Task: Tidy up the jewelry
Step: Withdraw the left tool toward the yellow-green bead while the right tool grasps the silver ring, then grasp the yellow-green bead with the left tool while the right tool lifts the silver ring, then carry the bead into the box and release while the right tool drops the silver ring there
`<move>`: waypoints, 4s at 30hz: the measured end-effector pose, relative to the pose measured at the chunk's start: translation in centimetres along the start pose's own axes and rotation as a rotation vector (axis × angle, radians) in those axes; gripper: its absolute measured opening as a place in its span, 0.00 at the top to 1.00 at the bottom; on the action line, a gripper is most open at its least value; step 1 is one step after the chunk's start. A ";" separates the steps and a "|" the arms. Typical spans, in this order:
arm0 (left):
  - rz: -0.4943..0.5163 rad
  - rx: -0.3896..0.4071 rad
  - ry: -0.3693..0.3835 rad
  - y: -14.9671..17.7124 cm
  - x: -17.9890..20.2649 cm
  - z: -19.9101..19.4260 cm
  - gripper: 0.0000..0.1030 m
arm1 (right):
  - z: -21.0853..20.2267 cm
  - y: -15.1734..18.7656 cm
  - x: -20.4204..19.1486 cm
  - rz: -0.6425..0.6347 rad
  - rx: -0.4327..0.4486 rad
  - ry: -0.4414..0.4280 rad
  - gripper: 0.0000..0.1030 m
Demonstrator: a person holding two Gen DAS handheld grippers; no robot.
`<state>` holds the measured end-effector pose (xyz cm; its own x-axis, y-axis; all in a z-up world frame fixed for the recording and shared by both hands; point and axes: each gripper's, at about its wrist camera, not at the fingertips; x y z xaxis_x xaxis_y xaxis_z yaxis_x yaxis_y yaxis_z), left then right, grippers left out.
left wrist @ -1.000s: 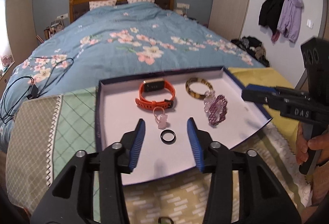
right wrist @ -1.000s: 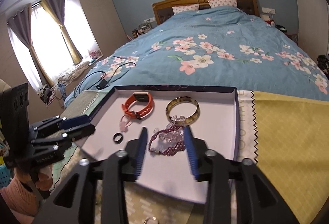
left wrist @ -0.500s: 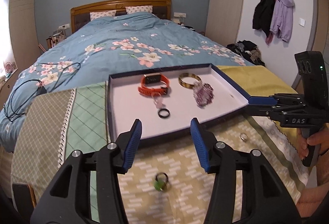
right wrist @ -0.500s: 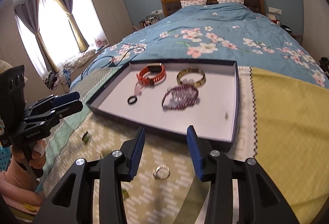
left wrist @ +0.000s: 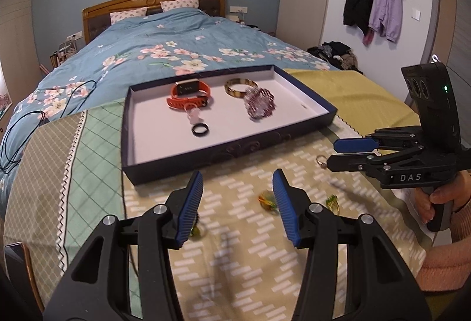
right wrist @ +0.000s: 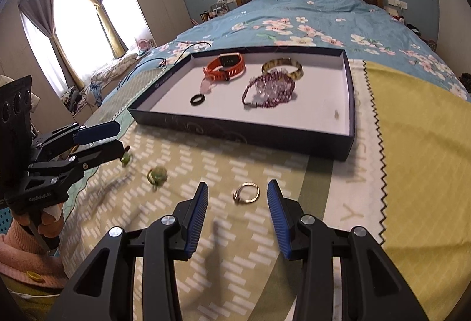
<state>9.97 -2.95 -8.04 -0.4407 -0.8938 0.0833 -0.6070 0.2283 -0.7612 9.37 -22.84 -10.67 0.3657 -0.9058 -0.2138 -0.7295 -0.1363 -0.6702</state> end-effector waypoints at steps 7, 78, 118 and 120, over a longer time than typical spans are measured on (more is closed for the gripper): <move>0.023 -0.048 0.026 0.5 1.1 1.6 0.53 | 0.9 0.1 -0.5 -0.010 -0.036 0.034 0.70; -0.052 0.077 0.015 -4.2 -0.1 -1.0 0.84 | -3.4 -4.0 -1.6 -0.048 0.260 0.022 0.97; -0.069 0.084 -0.028 -6.1 -1.5 1.8 0.84 | -1.5 -6.1 -0.8 -0.030 0.265 0.025 0.97; -0.072 0.082 -0.026 -6.1 -1.7 1.9 0.84 | -1.2 -6.2 -0.8 -0.027 0.263 0.025 0.97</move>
<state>15.69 -3.59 -4.75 -0.3796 -0.9168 0.1240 -0.5801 0.1315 -0.8039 12.91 -21.78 -5.48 0.3665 -0.9132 -0.1779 -0.5432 -0.0548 -0.8378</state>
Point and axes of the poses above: each gripper's, at about its wrist camera, not at the fingertips, and z roughly the way its jaws point, x to its right, y to its underside, and after that the axes turned 2 degrees about -z, right-handed
